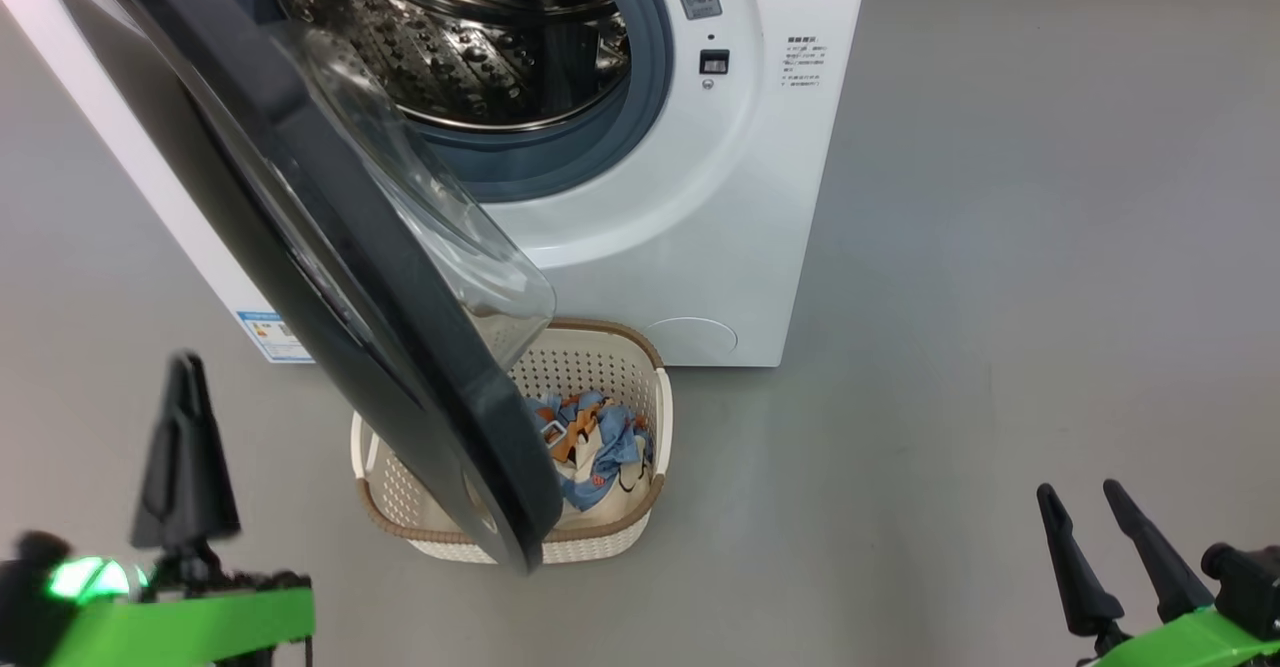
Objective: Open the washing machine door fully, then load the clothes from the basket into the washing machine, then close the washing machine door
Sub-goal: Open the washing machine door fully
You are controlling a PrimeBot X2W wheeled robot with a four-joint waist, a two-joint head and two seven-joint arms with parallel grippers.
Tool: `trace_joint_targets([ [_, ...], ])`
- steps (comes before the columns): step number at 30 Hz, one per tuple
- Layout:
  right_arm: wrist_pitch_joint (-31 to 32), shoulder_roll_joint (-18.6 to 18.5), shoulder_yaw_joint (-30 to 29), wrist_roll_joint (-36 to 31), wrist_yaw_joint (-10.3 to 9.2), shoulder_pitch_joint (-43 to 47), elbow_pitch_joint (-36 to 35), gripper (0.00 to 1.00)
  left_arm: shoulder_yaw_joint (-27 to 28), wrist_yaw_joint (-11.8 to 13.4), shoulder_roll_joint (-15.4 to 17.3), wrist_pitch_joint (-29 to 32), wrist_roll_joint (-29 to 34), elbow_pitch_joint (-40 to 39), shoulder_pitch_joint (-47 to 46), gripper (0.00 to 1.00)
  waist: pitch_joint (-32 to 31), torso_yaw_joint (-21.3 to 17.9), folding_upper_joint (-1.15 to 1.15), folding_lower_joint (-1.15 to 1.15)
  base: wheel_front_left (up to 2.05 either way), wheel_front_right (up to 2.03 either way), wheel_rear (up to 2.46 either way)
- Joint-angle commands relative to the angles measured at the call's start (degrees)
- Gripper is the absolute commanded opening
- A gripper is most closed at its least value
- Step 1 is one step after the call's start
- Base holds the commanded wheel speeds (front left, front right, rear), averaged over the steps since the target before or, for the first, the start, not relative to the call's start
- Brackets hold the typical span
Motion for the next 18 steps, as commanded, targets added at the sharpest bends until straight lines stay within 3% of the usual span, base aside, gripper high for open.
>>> trace_joint_targets([
  [1,-0.7,-1.1,1.0,-0.7,0.09,0.6,-1.4,1.0,1.6,0.5,0.7,-0.3,-1.0,-3.3,-2.2,0.0,0.0,0.0,0.0,0.0,0.0,0.0,0.0],
  [5,-0.7,-1.2,1.0,-0.6,0.09,0.7,-1.5,1.0,-2.1,1.9,0.7,-0.3,-2.3,-13.2,-1.8,0.0,0.2,-0.2,0.0,0.0,0.0,0.0,0.0],
  [9,-0.7,-1.2,1.0,-0.8,0.09,0.5,-1.7,1.0,-10.7,1.9,0.7,-0.3,-0.6,-18.2,-0.8,0.0,0.7,-0.3,0.0,0.0,0.0,0.0,0.0],
  [14,-0.7,-1.0,0.9,-1.1,0.09,0.1,-1.9,1.0,-22.1,1.5,0.7,-0.3,1.5,-16.4,-0.9,0.0,1.3,-0.5,0.0,0.0,0.0,0.0,0.0],
  [18,-0.7,-0.8,0.8,-1.3,0.09,-0.2,-2.0,1.0,-28.3,1.9,0.7,-0.3,-2.5,-11.8,-1.8,0.0,1.7,-0.8,0.0,0.0,0.0,0.0,0.0],
])
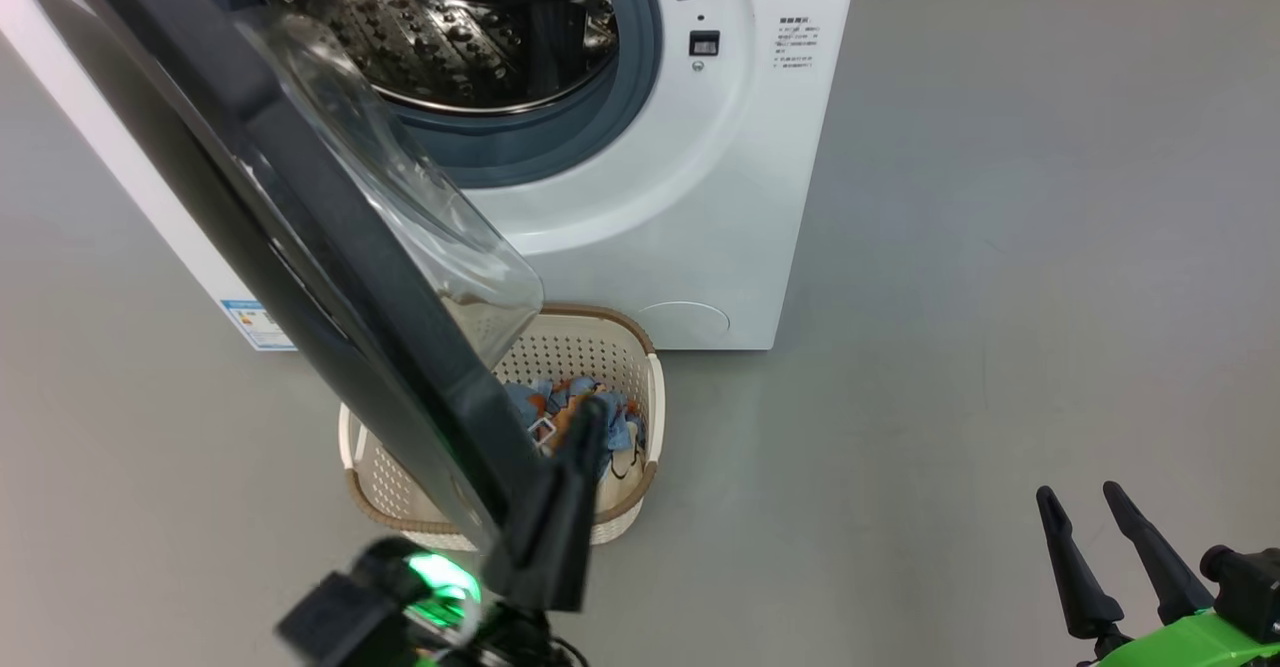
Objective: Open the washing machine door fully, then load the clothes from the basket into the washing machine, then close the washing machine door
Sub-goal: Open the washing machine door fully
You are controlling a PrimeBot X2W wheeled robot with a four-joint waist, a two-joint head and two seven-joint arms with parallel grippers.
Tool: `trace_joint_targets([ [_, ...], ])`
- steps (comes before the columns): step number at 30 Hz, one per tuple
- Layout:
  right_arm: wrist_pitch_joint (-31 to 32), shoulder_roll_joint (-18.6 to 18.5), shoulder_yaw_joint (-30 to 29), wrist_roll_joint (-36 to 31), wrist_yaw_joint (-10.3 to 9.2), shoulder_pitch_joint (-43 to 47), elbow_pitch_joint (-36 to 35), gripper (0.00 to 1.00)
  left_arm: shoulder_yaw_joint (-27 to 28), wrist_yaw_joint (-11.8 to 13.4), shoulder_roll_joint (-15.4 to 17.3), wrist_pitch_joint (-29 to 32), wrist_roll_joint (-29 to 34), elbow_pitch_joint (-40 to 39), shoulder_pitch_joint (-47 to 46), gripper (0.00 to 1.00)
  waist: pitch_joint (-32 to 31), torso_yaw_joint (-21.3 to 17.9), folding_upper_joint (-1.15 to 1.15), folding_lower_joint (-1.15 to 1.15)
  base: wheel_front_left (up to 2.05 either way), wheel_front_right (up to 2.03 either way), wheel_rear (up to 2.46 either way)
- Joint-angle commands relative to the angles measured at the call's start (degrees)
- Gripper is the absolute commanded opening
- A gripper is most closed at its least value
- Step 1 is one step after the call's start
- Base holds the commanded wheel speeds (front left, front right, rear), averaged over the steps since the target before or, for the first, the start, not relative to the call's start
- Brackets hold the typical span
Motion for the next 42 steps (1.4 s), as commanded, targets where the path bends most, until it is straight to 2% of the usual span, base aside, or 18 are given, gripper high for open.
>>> trace_joint_targets([
  [1,-0.7,-0.8,0.9,-0.6,0.09,-0.9,-1.5,1.0,0.8,0.0,0.2,-0.3,-1.5,-0.3,-2.1,0.0,0.1,-0.1,0.0,0.0,0.0,0.0,0.0],
  [8,-0.7,-0.7,1.0,-0.8,0.09,-1.2,-1.6,1.0,-0.8,0.0,0.2,-0.3,-4.1,9.4,-4.9,0.0,0.7,-0.4,0.0,0.0,0.0,0.0,0.0],
  [19,-0.7,-0.6,1.0,-1.1,0.09,-1.9,-1.8,1.0,2.2,1.0,0.2,-0.3,-5.8,17.1,-8.1,0.0,1.2,-0.4,0.0,0.0,0.0,0.0,0.0],
  [31,-0.7,-0.7,0.9,-1.3,0.09,-2.0,-2.0,1.0,5.7,0.3,0.2,-0.3,-6.9,20.0,-8.0,0.0,1.5,0.6,0.0,0.0,0.0,0.0,0.0],
  [42,-0.7,-1.0,0.7,-1.3,0.09,-2.3,-2.5,1.0,7.4,0.1,0.2,-0.3,-6.4,19.5,-6.0,0.0,1.9,3.5,0.0,0.0,0.0,0.0,0.0],
])
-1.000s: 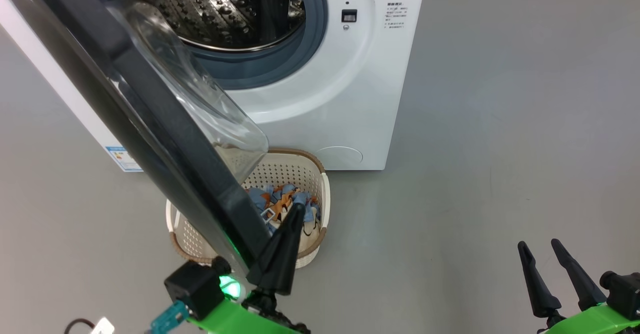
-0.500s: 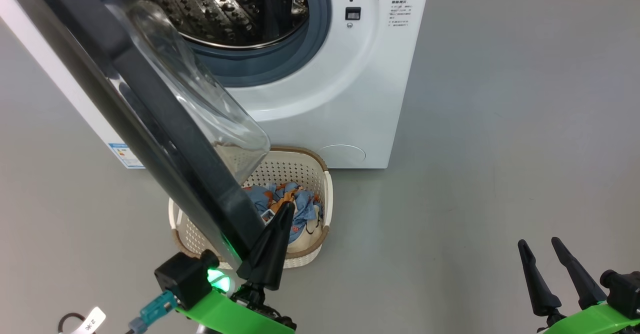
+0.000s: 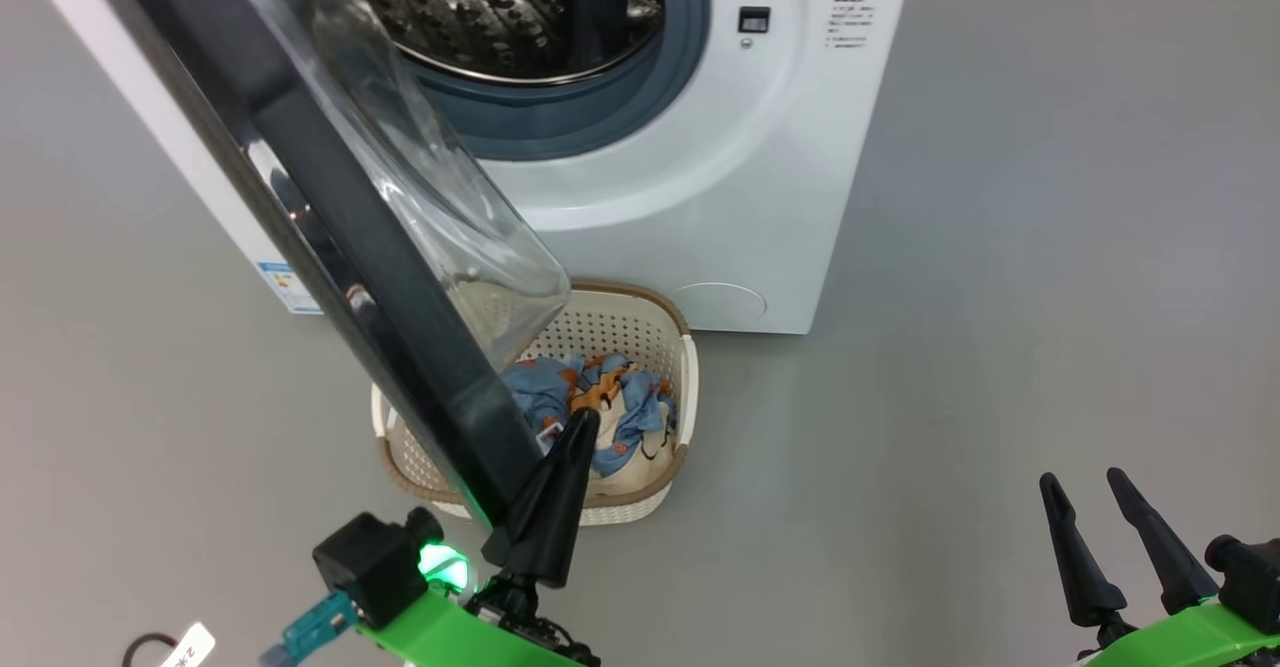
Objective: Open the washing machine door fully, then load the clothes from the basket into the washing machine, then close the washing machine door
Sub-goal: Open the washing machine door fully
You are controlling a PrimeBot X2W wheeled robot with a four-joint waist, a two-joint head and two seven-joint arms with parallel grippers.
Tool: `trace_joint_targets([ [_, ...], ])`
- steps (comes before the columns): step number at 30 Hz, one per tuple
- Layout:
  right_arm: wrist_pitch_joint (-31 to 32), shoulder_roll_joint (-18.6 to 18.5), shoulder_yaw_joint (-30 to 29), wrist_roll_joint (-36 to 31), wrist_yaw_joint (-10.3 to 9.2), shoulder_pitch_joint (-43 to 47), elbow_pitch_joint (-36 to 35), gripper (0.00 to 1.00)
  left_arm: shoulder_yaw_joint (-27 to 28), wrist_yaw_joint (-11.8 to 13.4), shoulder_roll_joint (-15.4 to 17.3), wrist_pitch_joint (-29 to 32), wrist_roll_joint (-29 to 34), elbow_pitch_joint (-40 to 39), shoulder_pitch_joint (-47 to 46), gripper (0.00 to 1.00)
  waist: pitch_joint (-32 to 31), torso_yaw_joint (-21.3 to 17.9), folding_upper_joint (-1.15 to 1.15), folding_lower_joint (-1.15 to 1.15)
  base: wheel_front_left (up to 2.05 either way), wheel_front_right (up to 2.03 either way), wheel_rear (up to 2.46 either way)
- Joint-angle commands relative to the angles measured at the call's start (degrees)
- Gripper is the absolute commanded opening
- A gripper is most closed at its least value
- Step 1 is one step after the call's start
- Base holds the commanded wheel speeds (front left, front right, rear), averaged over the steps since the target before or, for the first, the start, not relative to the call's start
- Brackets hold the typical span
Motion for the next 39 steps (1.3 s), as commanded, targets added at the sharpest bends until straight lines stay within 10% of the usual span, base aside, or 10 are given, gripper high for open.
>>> trace_joint_targets([
  [1,-0.7,-1.2,1.2,-0.8,0.09,-1.8,-1.5,1.0,5.0,0.9,1.9,-0.4,-0.2,-0.8,-0.3,0.0,0.0,0.9,0.0,0.0,0.0,0.0,0.0],
  [39,-0.7,-2.7,1.8,0.2,0.09,-0.3,-2.0,1.0,13.5,3.6,1.9,-0.4,4.8,-4.1,7.0,0.0,-1.3,15.2,0.0,0.0,0.0,0.0,0.0],
])
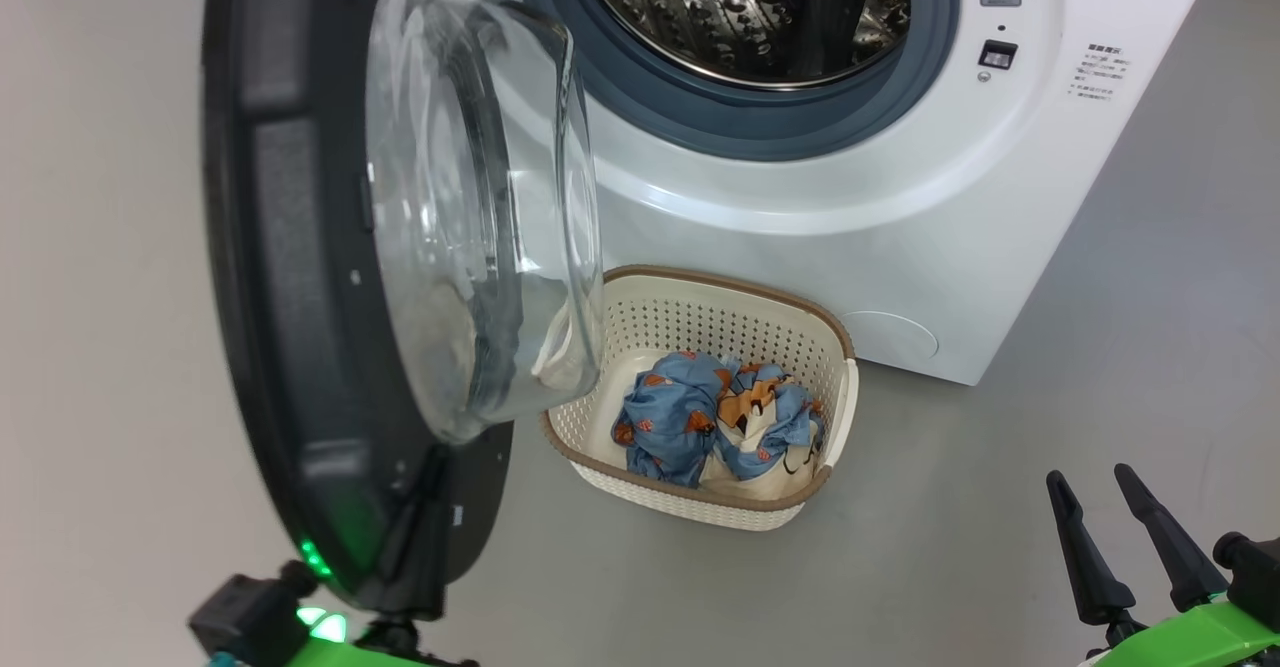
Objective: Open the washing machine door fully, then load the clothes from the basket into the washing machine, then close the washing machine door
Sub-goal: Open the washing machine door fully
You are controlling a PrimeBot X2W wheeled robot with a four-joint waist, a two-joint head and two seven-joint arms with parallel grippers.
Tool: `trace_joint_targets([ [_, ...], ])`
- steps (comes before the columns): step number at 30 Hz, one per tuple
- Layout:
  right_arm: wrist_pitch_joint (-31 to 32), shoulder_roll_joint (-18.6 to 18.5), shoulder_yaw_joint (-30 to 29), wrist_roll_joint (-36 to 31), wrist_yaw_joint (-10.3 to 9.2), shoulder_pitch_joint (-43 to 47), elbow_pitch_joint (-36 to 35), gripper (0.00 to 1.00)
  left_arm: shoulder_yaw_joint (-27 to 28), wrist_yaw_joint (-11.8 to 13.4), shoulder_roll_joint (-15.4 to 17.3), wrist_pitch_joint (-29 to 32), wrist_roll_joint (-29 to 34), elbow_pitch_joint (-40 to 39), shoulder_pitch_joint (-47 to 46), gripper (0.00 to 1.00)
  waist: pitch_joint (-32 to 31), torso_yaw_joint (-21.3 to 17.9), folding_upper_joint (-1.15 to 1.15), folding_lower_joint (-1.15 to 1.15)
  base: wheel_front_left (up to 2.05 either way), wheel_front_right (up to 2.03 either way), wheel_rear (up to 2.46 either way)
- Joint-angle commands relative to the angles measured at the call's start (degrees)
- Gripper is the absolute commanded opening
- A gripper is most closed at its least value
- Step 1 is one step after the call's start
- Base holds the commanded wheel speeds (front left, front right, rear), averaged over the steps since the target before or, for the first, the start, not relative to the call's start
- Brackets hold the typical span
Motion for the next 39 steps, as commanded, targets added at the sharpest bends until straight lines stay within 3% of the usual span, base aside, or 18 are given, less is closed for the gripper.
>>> trace_joint_targets([
  [1,-0.7,-1.2,1.3,-0.1,0.09,-0.3,-1.4,1.0,3.6,0.8,0.9,-0.4,0.5,-1.1,-1.0,0.0,-0.1,0.2,0.0,0.0,0.0,0.0,0.0],
  [19,-0.7,-1.1,1.4,-0.2,0.09,-0.4,-1.5,1.0,20.1,1.9,4.1,-0.4,3.3,3.6,-5.7,0.0,0.8,0.1,0.0,0.0,0.0,0.0,0.0],
  [39,-0.7,-2.5,1.5,-0.7,0.09,-2.9,-1.9,1.0,35.3,1.6,8.7,-0.4,8.2,16.5,-18.4,0.0,5.5,-2.0,0.0,0.0,0.0,0.0,0.0],
])
